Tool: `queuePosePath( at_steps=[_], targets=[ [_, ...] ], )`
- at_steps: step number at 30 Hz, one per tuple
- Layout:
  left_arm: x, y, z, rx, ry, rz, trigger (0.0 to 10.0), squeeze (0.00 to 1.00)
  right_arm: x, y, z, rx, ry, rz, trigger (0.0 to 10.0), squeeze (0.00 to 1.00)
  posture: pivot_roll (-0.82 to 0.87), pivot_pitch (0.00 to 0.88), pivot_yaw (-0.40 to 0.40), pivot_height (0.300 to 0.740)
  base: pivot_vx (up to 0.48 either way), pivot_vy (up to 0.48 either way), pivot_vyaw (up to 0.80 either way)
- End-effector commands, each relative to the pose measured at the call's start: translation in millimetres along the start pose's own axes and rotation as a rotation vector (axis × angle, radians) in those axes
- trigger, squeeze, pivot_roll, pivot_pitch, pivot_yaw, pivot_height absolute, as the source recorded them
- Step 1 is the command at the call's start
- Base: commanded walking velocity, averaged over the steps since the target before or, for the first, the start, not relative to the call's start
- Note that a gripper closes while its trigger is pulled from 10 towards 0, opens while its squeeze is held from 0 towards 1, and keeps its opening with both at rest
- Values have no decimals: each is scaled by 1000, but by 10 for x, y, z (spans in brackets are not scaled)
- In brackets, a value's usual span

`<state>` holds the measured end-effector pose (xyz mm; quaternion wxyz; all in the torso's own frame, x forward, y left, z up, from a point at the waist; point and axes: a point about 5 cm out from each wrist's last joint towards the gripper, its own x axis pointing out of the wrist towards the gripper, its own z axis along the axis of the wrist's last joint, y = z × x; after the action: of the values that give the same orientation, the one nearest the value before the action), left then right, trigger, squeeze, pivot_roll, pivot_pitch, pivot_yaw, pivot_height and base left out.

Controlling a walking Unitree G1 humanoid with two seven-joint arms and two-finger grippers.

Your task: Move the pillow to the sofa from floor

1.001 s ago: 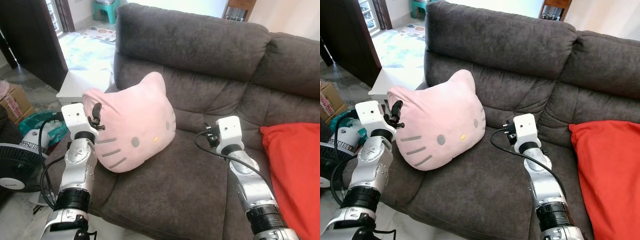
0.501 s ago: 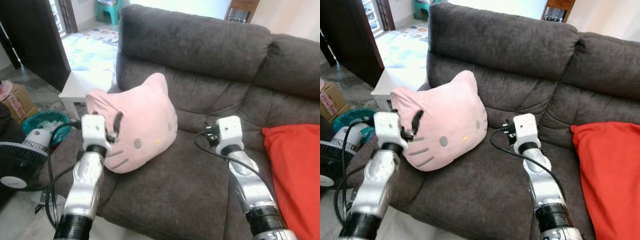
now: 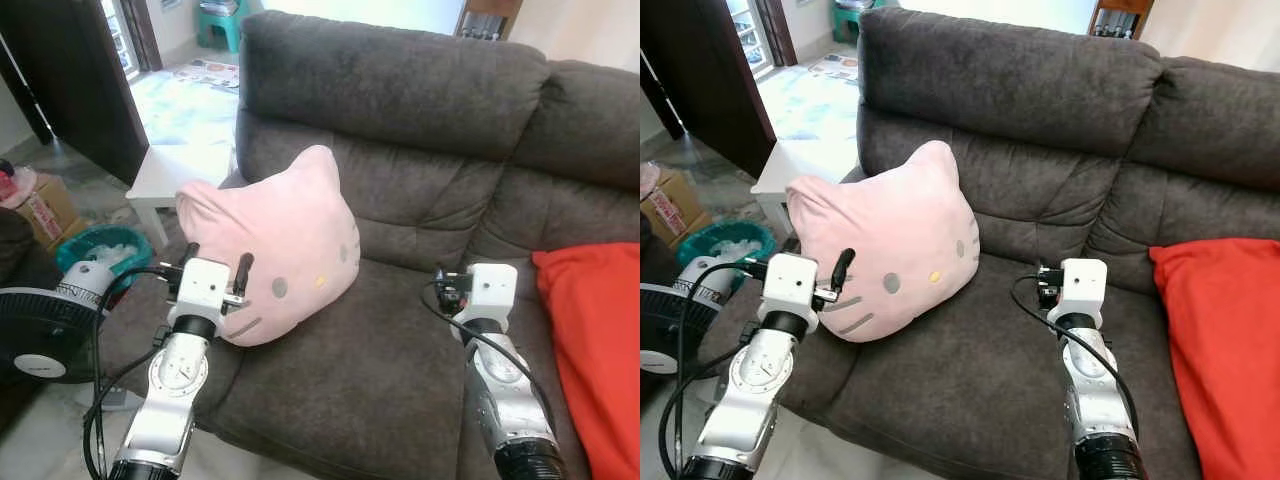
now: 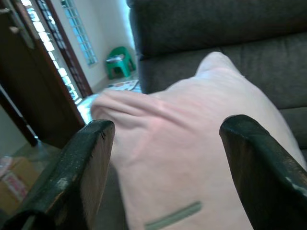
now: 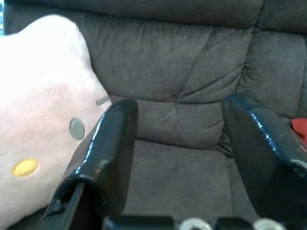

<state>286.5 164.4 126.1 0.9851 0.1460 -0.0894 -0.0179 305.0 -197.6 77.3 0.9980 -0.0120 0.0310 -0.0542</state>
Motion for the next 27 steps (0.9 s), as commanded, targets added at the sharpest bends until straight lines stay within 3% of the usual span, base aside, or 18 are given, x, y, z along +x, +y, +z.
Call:
queuePosePath(
  at_steps=[1, 8, 27],
  targets=[
    [12, 49, 11, -8, 9, 14, 10000, 0, -1, -52, -4, 16, -10, -24, 10000, 0, 149, 25, -15, 740, 0, 0, 0],
    [79, 89, 13, -19, 9, 47, 10000, 0, -18, -28, -17, 38, -40, -9, 10000, 0, 147, 0, 1, 740, 0, 0, 0],
    [63, 10, 10, -37, 14, 32, 10000, 0, -66, 21, -54, 46, -63, 11, 10000, 0, 141, 0, 3, 740, 0, 0, 0]
  ],
)
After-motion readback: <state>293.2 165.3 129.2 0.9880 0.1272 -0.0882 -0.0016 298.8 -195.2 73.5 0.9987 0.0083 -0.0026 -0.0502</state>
